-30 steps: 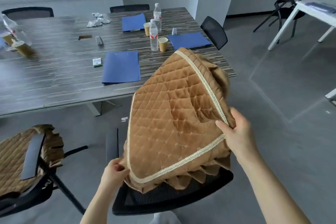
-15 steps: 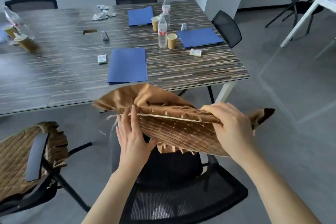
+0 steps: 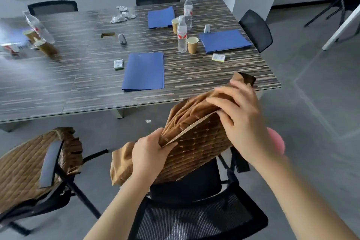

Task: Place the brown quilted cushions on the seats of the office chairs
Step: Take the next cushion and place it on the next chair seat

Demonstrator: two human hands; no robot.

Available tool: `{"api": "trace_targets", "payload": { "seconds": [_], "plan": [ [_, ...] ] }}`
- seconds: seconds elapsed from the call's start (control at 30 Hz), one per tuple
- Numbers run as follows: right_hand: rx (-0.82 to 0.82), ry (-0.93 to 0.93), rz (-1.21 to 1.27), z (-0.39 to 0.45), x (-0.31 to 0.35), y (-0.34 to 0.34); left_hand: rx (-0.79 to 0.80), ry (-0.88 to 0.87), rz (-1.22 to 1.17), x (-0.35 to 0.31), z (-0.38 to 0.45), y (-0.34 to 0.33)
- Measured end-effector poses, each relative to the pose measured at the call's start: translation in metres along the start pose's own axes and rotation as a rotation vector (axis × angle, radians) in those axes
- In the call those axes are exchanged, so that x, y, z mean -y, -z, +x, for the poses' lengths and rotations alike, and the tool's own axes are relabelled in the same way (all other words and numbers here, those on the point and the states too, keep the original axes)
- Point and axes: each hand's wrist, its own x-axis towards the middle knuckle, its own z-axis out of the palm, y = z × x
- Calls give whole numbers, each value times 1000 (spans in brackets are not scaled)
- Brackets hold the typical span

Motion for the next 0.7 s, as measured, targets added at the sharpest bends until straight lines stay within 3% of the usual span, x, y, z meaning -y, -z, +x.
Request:
{"api": "trace_targets", "payload": {
  "seconds": [0.13, 0.23, 0.37, 0.43, 0.6, 0.7],
  "plan": [
    [-99, -111, 136, -15, -15, 3, 34, 171, -179, 7, -2, -2],
    [68, -275, 185, -45, -42, -14, 101, 271, -365, 12, -3, -2],
    [458, -733, 252, -84, -73, -41, 142, 361, -581, 16, 3, 15],
    [575, -998, 337, -92, -83, -50, 146, 410, -702, 22, 5, 27],
    [512, -1623, 824, -100, -119, -69, 171, 451, -927, 52, 13, 51],
    [532, -1661, 978, -95, -139, -72, 137, 486, -949, 65, 17, 51]
  ]
}}
